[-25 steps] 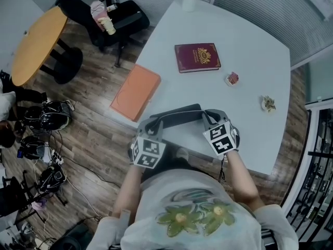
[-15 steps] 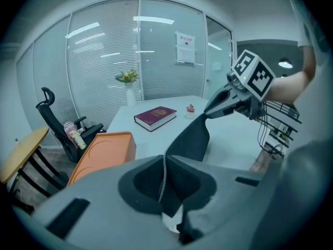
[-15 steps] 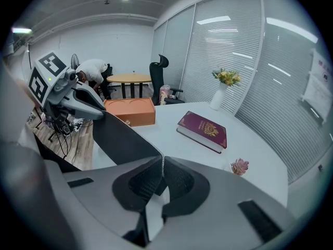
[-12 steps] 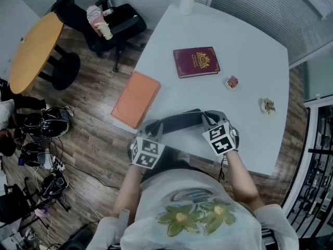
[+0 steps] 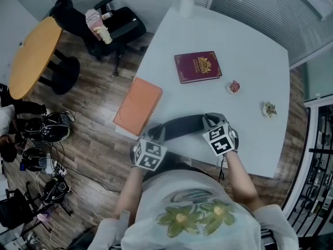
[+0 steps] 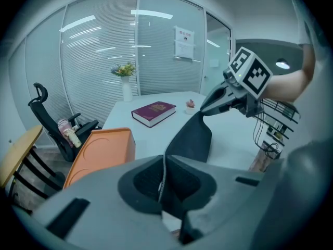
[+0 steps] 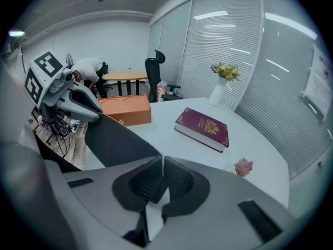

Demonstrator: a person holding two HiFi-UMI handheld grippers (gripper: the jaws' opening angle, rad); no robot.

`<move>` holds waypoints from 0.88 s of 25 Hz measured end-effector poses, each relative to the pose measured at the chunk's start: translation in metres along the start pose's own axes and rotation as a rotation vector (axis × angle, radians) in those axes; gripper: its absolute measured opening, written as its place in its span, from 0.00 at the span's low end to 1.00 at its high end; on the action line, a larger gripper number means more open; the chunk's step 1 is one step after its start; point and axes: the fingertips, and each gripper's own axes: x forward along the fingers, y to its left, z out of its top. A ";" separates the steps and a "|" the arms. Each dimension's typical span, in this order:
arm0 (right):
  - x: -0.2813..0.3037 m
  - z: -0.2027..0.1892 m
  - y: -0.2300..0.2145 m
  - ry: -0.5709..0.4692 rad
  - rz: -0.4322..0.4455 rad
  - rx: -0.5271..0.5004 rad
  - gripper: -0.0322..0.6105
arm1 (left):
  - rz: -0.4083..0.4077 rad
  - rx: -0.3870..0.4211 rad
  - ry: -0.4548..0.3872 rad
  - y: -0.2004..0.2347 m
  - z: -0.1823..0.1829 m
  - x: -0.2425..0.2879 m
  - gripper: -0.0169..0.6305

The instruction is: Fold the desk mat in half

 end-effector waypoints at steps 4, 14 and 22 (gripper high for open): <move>0.006 0.000 0.000 0.013 -0.001 0.005 0.10 | -0.003 0.012 0.019 0.003 -0.003 0.006 0.07; 0.024 -0.003 -0.002 0.051 -0.005 0.014 0.10 | -0.029 -0.019 0.066 0.011 -0.011 0.025 0.07; 0.041 -0.011 -0.005 0.089 -0.008 0.015 0.10 | -0.018 -0.004 0.114 0.012 -0.021 0.043 0.07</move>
